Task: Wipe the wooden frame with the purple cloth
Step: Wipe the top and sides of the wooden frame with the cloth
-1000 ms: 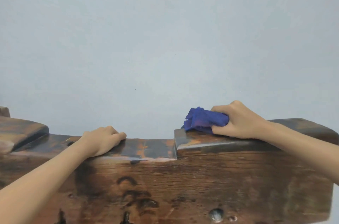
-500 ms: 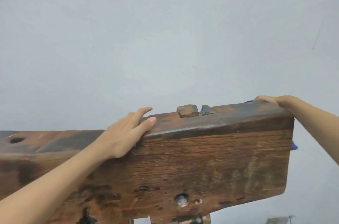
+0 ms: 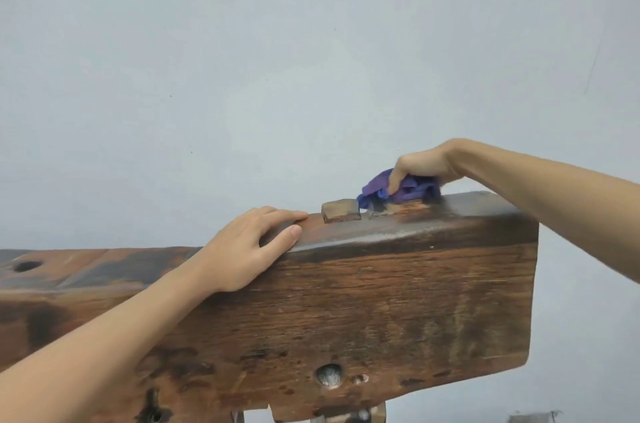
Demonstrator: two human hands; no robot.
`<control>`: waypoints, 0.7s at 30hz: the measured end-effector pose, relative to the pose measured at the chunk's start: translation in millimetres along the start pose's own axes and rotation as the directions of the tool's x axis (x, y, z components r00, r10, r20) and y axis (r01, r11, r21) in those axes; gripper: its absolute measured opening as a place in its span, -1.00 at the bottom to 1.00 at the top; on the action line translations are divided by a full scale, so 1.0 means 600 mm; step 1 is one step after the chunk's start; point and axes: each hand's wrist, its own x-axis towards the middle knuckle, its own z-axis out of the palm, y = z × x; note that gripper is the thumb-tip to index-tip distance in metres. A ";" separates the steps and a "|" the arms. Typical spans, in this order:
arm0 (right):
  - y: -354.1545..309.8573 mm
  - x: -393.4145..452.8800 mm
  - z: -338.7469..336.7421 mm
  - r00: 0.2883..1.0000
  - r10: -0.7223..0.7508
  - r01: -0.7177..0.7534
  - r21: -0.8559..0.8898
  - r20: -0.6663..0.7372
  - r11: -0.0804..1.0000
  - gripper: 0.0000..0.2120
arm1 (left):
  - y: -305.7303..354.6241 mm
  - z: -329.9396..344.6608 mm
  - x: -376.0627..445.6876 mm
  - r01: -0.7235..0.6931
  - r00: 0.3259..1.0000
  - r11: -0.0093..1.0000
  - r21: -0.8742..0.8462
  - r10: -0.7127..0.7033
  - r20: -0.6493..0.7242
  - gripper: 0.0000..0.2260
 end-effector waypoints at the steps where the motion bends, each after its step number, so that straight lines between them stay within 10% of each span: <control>1: -0.015 -0.001 0.017 0.998 -0.055 0.053 -0.097 -0.020 0.994 -0.71 | -0.001 0.000 0.000 0.002 1.000 1.000 0.009 -0.002 0.002 -0.40; 7: 0.084 -0.074 0.022 0.941 -0.215 0.165 -0.199 -0.262 0.966 -0.69 | -0.009 0.011 -0.001 0.010 1.000 1.000 0.030 -0.009 -0.010 -0.41; 11: 0.124 -0.058 -0.056 0.981 0.112 -0.124 -0.065 -0.161 0.990 -0.61 | -0.004 0.014 0.002 -0.004 0.998 0.999 0.032 0.006 -0.057 -0.45; 15: 0.024 0.009 -0.001 0.954 0.298 -0.299 -0.219 -0.036 0.929 -0.73 | 0.001 0.012 -0.001 -0.012 0.996 1.000 0.027 0.014 -0.090 -0.53; 21: -0.139 0.088 0.102 0.987 0.147 -0.160 -0.316 -0.065 0.935 -0.86 | 0.002 0.012 0.004 0.028 0.998 0.999 0.031 -0.026 -0.051 -0.57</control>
